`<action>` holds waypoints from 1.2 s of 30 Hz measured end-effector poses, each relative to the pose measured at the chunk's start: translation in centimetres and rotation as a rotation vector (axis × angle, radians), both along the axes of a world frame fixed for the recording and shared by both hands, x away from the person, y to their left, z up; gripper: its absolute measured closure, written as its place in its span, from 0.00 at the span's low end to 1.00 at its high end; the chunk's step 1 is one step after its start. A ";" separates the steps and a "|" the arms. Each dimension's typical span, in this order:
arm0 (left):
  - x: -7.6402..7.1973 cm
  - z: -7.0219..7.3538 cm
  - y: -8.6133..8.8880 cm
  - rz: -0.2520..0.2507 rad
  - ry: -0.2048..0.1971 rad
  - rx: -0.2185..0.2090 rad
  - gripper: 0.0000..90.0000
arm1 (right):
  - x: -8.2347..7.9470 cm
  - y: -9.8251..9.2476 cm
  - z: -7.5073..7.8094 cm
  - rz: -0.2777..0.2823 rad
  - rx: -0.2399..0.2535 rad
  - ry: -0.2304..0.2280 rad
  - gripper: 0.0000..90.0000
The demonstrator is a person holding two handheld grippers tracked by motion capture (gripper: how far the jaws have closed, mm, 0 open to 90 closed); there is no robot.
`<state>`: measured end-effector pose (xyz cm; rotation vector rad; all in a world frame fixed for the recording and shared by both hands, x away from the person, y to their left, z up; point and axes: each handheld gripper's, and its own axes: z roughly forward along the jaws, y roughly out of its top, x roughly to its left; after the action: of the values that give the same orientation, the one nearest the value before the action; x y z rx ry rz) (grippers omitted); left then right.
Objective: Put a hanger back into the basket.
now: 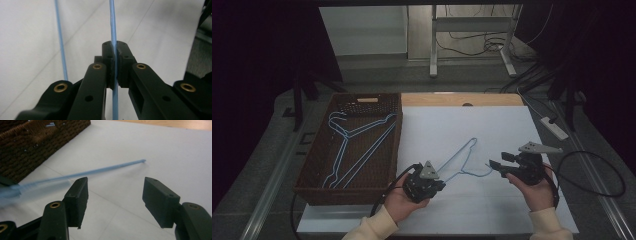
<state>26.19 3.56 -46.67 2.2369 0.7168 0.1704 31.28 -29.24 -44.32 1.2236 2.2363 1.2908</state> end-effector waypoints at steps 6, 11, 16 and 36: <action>-0.7 2.0 1.0 0.010 -0.033 -0.057 0.96 | -0.6 -0.7 -1.3 0.020 -0.028 -0.006 0.42; -1.4 4.6 2.7 0.016 -0.082 -0.114 0.96 | -1.2 -0.9 -2.1 0.042 -0.042 -0.012 0.42; -1.6 7.0 5.0 0.048 -0.125 -0.161 0.96 | -1.5 -0.8 -2.8 0.059 -0.051 -0.011 0.41; 0.4 11.7 19.0 0.322 -0.189 -0.260 0.96 | -1.4 0.1 -3.8 0.096 -0.079 -0.013 0.38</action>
<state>26.60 22.55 -34.96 1.8223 0.9340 0.4157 29.83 -29.15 -48.13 1.0893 2.3387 1.2281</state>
